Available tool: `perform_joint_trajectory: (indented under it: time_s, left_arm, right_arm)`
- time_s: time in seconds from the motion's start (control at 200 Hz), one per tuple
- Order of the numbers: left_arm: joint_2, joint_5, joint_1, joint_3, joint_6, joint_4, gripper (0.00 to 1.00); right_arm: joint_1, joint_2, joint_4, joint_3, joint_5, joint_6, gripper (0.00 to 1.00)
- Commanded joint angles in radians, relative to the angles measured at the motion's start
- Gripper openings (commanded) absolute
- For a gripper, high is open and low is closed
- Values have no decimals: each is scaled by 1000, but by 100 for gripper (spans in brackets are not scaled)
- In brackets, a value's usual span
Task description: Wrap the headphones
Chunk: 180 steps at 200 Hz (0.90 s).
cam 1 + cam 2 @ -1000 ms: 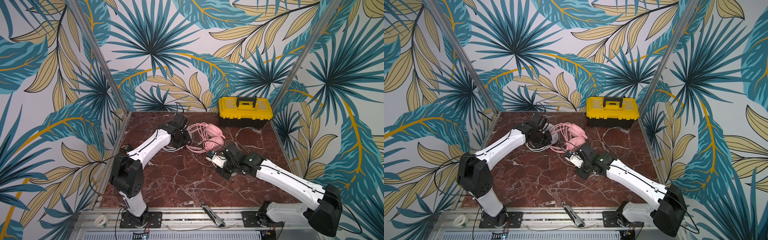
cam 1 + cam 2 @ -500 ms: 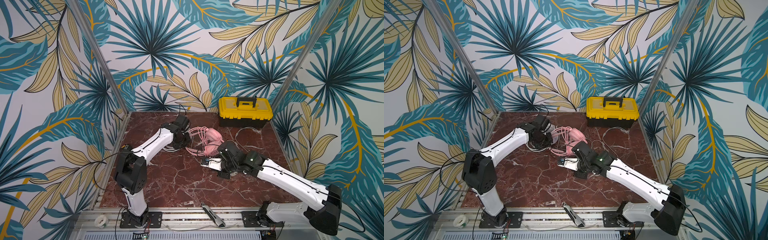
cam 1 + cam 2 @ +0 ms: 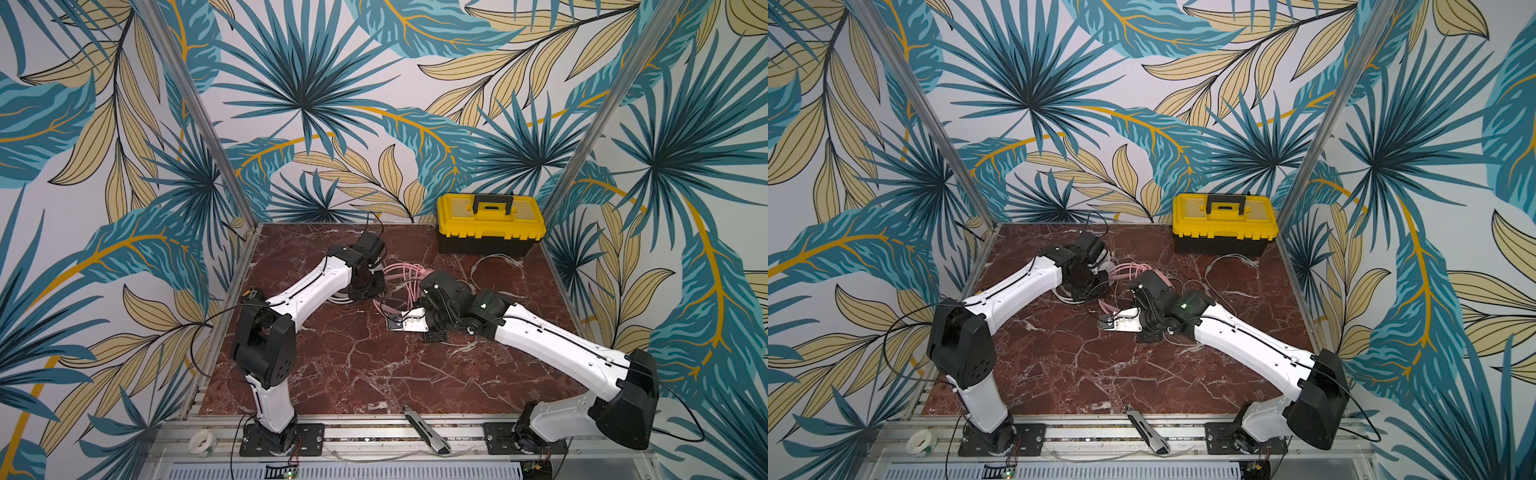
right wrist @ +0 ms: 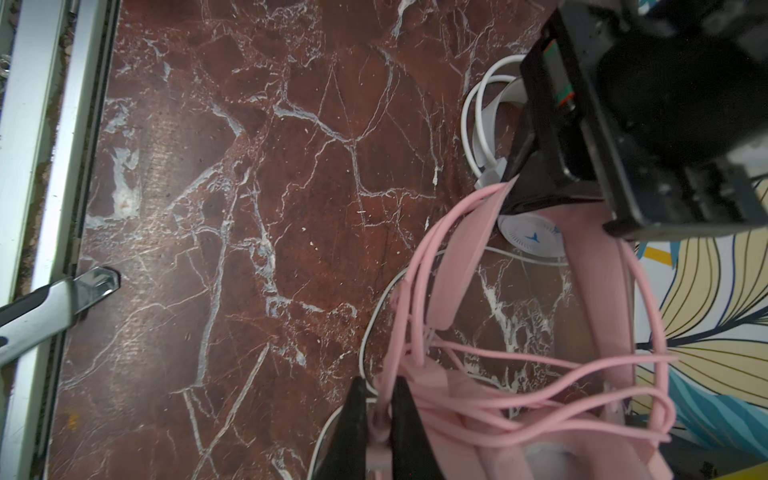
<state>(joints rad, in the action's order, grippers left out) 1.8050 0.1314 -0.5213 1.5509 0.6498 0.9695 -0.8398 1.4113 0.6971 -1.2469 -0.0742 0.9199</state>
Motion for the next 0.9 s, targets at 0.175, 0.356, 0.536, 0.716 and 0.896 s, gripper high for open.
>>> perform_joint_trajectory:
  time_s: [0.175, 0.356, 0.536, 0.716, 0.896]
  left_arm:
    - [-2, 72, -21, 48, -105, 27, 0]
    - [11, -6, -29, 72, -118, 86, 0]
    - [33, -4, -23, 95, -60, 87, 0]
    - [75, 35, -16, 142, -22, 87, 0]
    - [88, 76, -14, 167, -38, 86, 0]
  right_arm:
    - [5, 52, -134, -26, 1, 90, 0]
    - [10, 78, -110, -72, -31, 109, 0]
    - [10, 90, 14, -139, -138, 91, 0]
    - [8, 65, 15, -146, -231, 54, 0]
    - [11, 51, -20, -119, -191, 70, 0]
